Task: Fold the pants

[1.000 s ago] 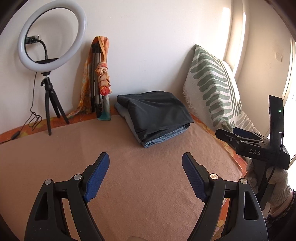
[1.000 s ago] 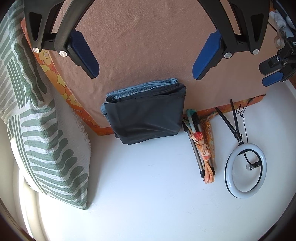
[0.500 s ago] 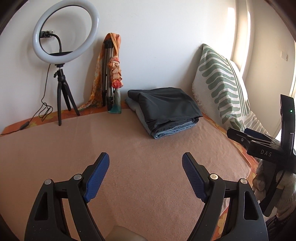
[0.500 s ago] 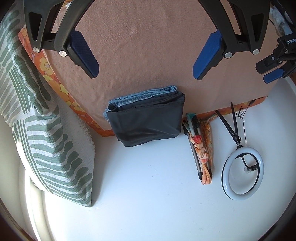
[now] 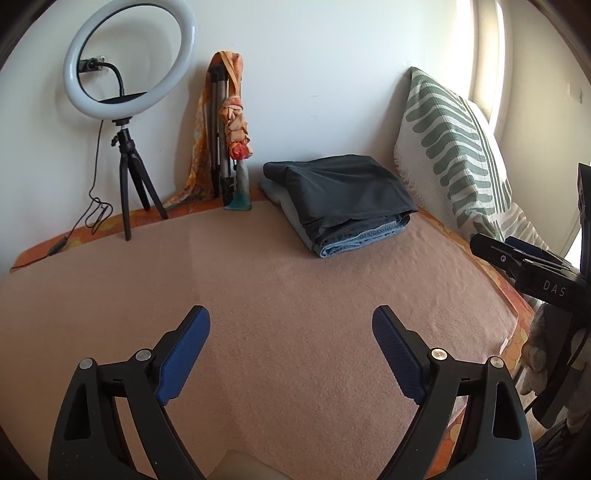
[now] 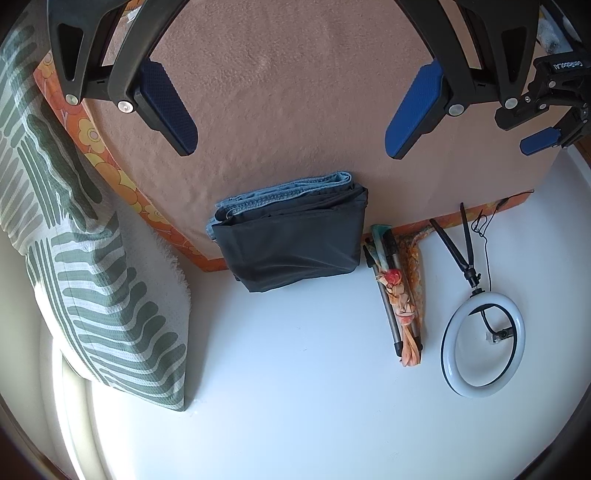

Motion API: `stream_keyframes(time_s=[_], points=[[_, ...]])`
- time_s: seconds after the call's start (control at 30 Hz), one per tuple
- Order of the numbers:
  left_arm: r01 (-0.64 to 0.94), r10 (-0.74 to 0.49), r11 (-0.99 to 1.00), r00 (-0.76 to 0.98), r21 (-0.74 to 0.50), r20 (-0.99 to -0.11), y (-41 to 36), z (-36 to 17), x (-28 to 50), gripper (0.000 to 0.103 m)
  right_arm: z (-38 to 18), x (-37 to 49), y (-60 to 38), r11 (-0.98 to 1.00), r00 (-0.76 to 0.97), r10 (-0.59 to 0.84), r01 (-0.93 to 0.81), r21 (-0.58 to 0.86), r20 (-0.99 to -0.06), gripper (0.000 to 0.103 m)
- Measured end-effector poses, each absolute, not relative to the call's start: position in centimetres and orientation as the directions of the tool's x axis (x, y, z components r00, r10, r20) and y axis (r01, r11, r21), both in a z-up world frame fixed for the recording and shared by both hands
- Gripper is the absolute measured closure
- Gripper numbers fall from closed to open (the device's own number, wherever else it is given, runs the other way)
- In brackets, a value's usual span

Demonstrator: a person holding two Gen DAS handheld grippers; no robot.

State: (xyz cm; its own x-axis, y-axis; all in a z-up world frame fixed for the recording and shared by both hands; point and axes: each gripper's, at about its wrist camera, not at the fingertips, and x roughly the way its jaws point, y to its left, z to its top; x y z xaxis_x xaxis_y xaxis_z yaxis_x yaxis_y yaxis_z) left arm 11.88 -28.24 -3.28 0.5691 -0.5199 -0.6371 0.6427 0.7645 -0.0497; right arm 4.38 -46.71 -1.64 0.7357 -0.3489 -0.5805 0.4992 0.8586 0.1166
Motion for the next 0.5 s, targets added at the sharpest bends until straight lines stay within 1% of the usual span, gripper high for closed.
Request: stream_keyframes(time_s=[0.1,0.17,0.27,0.5], points=[[0.644,-0.516,0.764,0.575,-0.038,-0.636,-28.17,-3.29,11.78,0.011,-1.92,4.56,-46.63,0.861,0.733,-0.344,0.495,0.113,-0.587,0.000],[0.645,-0.518,0.763,0.569,-0.044,-0.638,-28.07,-3.34,11.84,0.007,-1.99,4.62,-46.52,0.863,0.732,-0.344,0.494,0.110,-0.589,0.000],[0.645,-0.519,0.763,0.567,-0.047,-0.639,-27.97,-3.35,11.85,0.005,-2.02,4.68,-46.35,0.864,0.733,-0.343,0.491,0.109,-0.588,0.000],[0.643,-0.516,0.765,0.572,-0.042,-0.638,-27.73,-3.32,11.79,0.004,-2.29,4.84,-46.15,0.867,0.729,-0.337,0.487,0.106,-0.596,0.000]])
